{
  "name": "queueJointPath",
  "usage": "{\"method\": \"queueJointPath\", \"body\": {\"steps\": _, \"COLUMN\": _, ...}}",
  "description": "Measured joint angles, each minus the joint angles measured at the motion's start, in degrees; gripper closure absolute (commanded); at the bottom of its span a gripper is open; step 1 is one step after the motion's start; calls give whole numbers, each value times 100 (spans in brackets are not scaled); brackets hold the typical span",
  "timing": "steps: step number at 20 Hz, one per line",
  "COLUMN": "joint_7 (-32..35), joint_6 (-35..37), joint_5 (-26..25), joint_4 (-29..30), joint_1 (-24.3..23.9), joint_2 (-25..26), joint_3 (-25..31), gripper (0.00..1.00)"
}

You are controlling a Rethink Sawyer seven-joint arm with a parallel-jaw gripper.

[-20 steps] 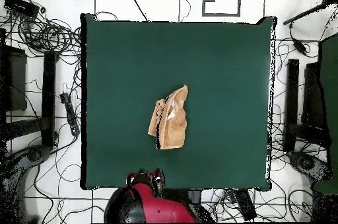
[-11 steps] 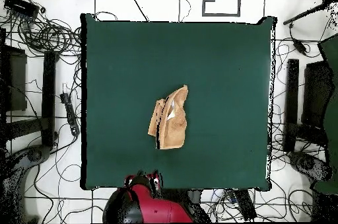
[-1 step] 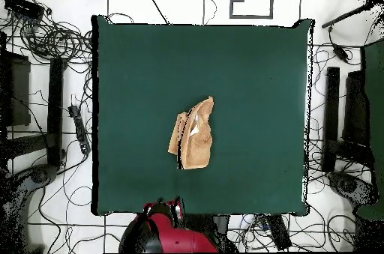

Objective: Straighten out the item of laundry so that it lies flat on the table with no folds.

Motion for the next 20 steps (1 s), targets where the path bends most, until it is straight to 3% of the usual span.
{"method": "queueJointPath", "body": {"steps": 20, "joint_7": 0, "joint_6": -190, "joint_5": 3, "joint_4": 28, "joint_1": -206, "joint_2": 504, "joint_3": 0, "gripper": 0}}
